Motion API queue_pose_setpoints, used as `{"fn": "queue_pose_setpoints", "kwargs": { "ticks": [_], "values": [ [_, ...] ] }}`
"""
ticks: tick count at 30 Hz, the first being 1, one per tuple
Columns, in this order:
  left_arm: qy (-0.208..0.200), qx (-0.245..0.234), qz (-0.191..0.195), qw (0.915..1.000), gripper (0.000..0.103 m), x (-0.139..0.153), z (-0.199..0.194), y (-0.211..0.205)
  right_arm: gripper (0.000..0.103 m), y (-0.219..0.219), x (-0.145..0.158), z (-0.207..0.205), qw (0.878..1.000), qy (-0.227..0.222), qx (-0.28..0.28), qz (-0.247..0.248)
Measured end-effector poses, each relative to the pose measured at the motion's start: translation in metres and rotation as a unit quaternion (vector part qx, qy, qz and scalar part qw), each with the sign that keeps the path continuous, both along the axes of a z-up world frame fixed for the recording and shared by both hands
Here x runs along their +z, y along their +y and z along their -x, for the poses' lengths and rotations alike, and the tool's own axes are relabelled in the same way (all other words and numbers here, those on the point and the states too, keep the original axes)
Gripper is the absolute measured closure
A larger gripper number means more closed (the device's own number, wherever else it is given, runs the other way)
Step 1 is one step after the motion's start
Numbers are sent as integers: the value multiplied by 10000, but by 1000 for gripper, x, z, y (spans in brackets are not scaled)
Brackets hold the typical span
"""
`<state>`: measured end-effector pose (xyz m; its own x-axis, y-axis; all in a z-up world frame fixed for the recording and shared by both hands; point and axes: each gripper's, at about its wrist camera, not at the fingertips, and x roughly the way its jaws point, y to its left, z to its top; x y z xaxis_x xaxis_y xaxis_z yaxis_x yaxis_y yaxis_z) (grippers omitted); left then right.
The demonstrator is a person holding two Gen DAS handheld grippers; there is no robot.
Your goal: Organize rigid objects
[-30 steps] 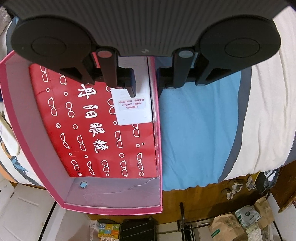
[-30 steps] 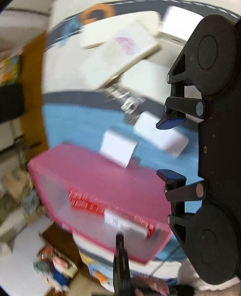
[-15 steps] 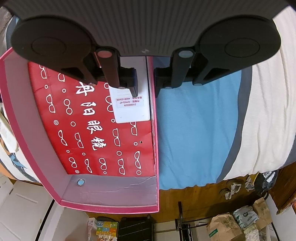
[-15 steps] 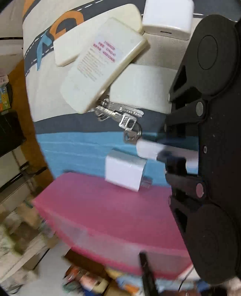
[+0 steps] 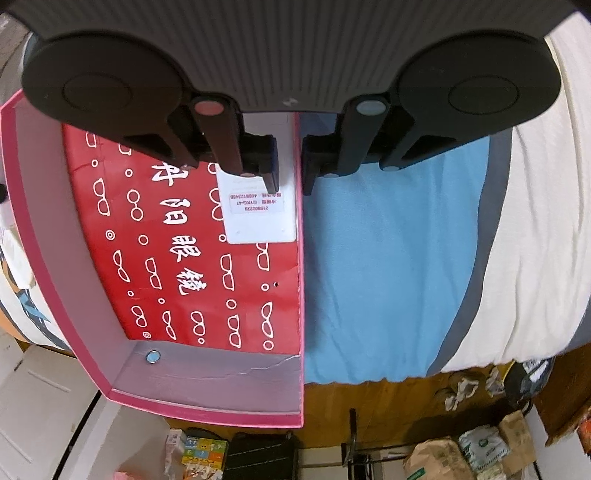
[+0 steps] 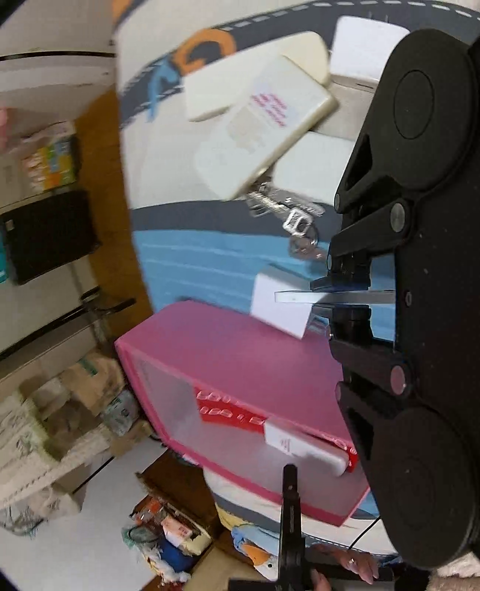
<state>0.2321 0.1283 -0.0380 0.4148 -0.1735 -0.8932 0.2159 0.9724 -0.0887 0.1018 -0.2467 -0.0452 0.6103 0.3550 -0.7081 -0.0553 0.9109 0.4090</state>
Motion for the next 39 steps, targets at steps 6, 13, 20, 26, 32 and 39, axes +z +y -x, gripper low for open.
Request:
{"fn": "queue_pose_setpoints", "kwargs": {
  "ticks": [6, 13, 20, 26, 32, 39],
  "values": [
    [-65, -18, -45, 10000, 95, 0, 2, -1, 95, 28, 26, 30, 9938, -1034, 240, 327],
    [-73, 88, 39, 9999, 95, 5, 4, 1, 95, 49, 74, 35, 9838, -1599, 813, -78],
    [-2, 174, 236, 9996, 96, 2, 2, 10, 95, 122, 65, -4, 9707, -1537, 1660, 809],
    [24, 168, 248, 9995, 96, 0, 2, 9, 95, 173, 24, -30, 9381, -1121, 2657, 1917],
    [29, 178, 314, 9993, 96, -2, 0, 11, 95, 198, 13, -33, 8722, -1219, 3815, 2807],
    [21, 173, 314, 9994, 96, -2, -3, 10, 95, 211, 11, -51, 8236, -823, 4696, 3071]
  ]
}}
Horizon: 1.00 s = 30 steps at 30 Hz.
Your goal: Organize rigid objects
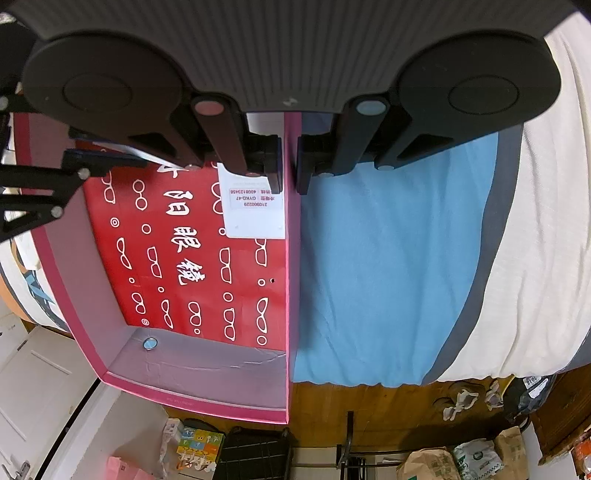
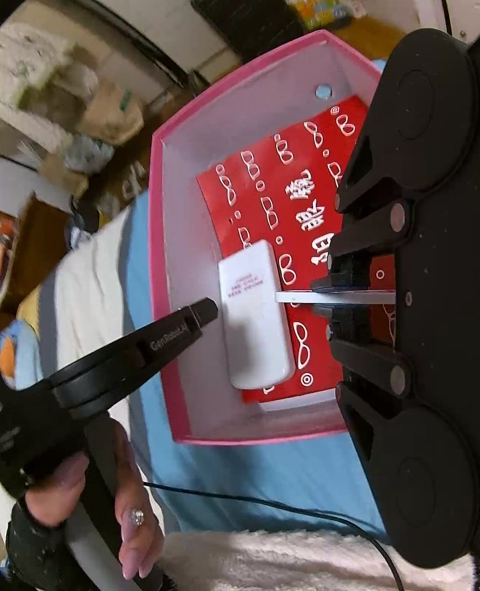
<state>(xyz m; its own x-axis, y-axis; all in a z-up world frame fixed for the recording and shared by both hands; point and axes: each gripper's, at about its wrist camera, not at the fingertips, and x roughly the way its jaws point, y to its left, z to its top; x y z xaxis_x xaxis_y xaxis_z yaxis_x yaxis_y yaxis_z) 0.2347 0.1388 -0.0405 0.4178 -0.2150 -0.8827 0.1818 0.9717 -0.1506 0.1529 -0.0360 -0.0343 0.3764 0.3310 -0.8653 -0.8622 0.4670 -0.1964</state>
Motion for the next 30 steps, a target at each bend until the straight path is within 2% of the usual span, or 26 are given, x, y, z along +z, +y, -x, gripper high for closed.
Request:
{"fn": "queue_pose_setpoints", "kwargs": {
  "ticks": [3, 7, 9, 14, 20, 25, 30],
  "values": [
    [15, 2, 24, 10000, 97, 0, -1, 0, 94, -2, -4, -8, 9988, 478, -41, -106],
    [-5, -1, 140, 9999, 97, 1, -2, 4, 92, -13, -5, -20, 9887, 1270, -306, -731],
    [-16, 9, 165, 9999, 96, 2, -2, 4, 92, -18, -8, -28, 9786, 1727, -560, -973],
    [-35, -14, 113, 9999, 96, 2, -1, 2, 80, -34, -16, -39, 9407, 2775, -976, -1689],
    [-22, -8, 126, 9999, 96, 2, 1, 3, 76, -73, -2, -39, 9000, 3048, -1715, -2600],
    [-2, 22, 138, 9999, 96, 2, 1, 3, 74, -117, 31, -17, 8924, 2630, -2358, -2808],
    [21, 38, 96, 9999, 96, 4, 0, 3, 65, -165, 50, 15, 8858, 2332, -2955, -2714]
  ]
}}
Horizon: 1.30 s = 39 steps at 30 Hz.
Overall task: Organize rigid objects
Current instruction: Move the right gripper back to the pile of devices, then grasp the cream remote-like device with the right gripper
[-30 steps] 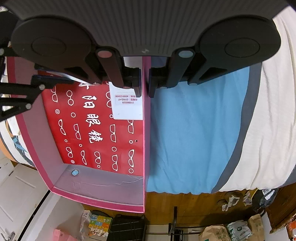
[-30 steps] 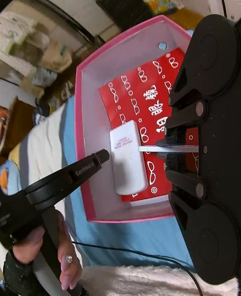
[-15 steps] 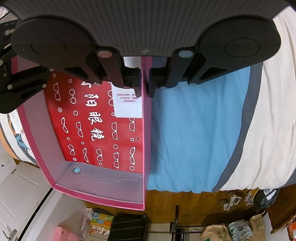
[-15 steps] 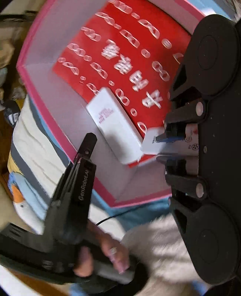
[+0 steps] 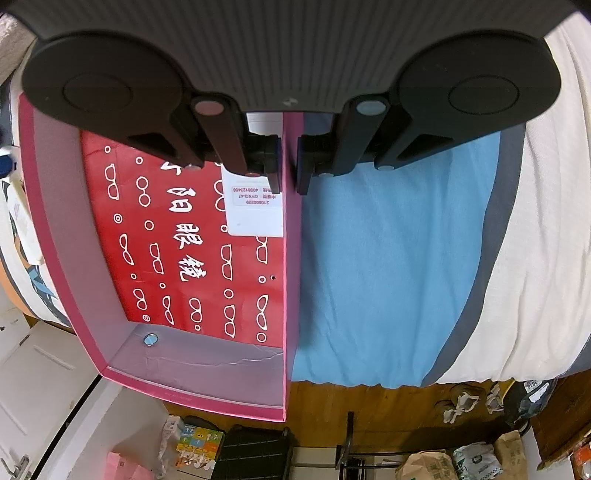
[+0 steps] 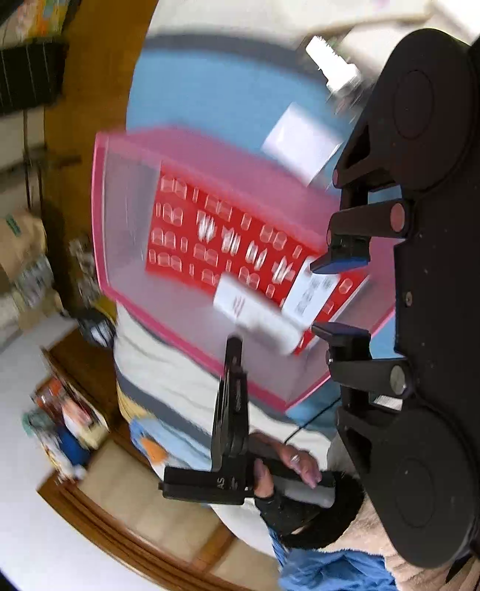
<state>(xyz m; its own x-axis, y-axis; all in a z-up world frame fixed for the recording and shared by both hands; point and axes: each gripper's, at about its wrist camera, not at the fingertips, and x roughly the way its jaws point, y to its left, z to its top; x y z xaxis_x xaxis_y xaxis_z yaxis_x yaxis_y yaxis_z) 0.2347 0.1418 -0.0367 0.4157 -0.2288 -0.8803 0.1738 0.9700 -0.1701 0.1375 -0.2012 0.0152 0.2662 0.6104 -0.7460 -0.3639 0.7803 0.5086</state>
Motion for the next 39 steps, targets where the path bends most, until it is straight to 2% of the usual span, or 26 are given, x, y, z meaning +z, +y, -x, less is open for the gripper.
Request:
{"fn": "queue_pose_setpoints", "kwargs": {
  "ticks": [4, 8, 13, 16, 19, 21, 23, 25, 31, 34, 39],
  "values": [
    [83, -44, -62, 9999, 95, 0, -1, -2, 58, -40, -2, 13, 9985, 99, -487, 216],
    [111, -51, -137, 9998, 95, -2, 0, -5, 57, -78, -24, 18, 9932, 460, -1014, 342],
    [116, -14, -148, 9998, 96, -2, 1, -5, 55, -114, -67, 19, 9773, 982, -1815, 490],
    [93, -26, -196, 9998, 96, -3, 2, -7, 55, -130, -81, 19, 9703, 933, -2165, 544],
    [92, -32, -231, 9997, 96, -2, 1, -9, 55, -131, -72, 15, 9750, 478, -2056, 695],
    [96, -24, -221, 9997, 96, -3, 0, -9, 55, -121, -62, 8, 9786, 42, -1684, 1182],
    [118, -20, -200, 9997, 96, -4, 0, -8, 48, -115, -56, 0, 9751, -414, -1264, 1774],
    [133, -17, -200, 9997, 96, -4, 0, -7, 46, -119, -58, -14, 9736, -651, -962, 1967],
    [124, -29, -249, 9996, 96, -5, -1, -9, 46, -150, -82, -57, 9833, -480, -718, 1600],
    [124, -28, -252, 9996, 96, -5, -2, -10, 41, -160, -95, -63, 9916, -192, -702, 1068],
    [134, -28, -273, 9995, 96, -5, -3, -11, 41, -164, -101, -62, 9935, -207, -704, 870]
  ]
}}
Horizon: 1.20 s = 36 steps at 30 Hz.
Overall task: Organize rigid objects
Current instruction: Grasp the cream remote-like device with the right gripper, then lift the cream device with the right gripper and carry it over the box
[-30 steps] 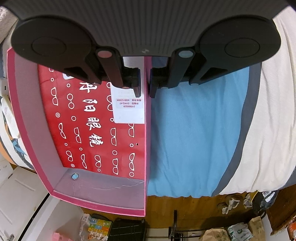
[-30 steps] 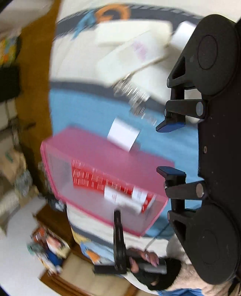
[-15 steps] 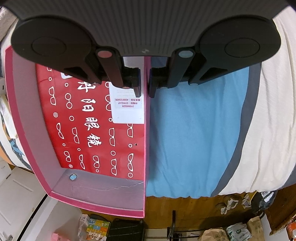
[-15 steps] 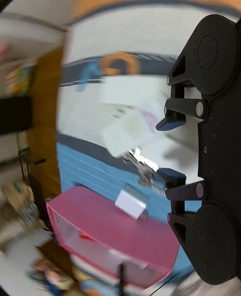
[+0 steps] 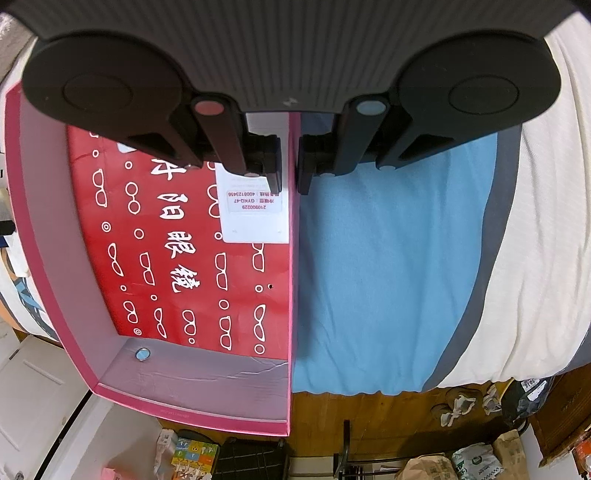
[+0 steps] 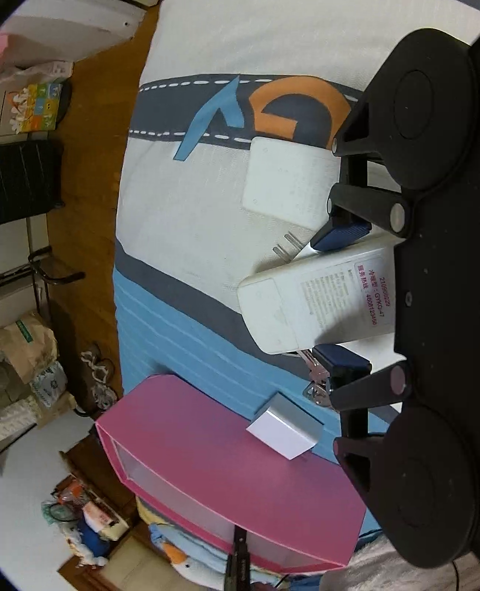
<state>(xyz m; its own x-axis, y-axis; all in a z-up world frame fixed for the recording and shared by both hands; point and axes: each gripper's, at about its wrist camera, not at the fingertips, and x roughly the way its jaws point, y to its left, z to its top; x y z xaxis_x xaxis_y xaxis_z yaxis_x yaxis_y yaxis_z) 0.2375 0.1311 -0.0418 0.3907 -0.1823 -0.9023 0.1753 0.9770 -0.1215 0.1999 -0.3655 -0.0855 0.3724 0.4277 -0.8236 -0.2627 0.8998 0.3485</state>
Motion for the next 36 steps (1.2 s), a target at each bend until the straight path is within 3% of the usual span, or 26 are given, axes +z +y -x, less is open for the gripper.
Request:
{"fn": "queue_pose_setpoints", "kwargs": {
  "ticks": [3, 4, 5, 8, 23, 29, 31, 36],
  "values": [
    [-9, -8, -7, 10000, 96, 0, 0, 0, 55, 6, 5, 7, 9996, -225, 92, 155],
    [-1, -1, -2, 10000, 96, 0, 0, 0, 65, 4, 8, 9, 9995, -280, 73, 129],
    [-2, -2, -1, 10000, 96, 0, 0, 0, 74, 1, 11, 11, 9995, -309, 38, 11],
    [-1, 0, -6, 10000, 96, 0, 0, -1, 81, 0, 16, 16, 9983, -265, 152, -490],
    [-18, 1, -5, 10000, 96, 1, 0, 0, 81, 60, 8, 24, 9969, 214, 677, -324],
    [-14, 11, 11, 10000, 96, 2, 0, 0, 76, 70, 0, 24, 9968, 407, 639, -253],
    [-16, 7, -1, 10000, 96, 1, 0, 0, 68, 74, -3, 24, 9968, 430, 663, -111],
    [-20, 11, -4, 10000, 95, 2, 0, 0, 67, 85, -22, 18, 9925, 852, 771, -412]
  ]
}}
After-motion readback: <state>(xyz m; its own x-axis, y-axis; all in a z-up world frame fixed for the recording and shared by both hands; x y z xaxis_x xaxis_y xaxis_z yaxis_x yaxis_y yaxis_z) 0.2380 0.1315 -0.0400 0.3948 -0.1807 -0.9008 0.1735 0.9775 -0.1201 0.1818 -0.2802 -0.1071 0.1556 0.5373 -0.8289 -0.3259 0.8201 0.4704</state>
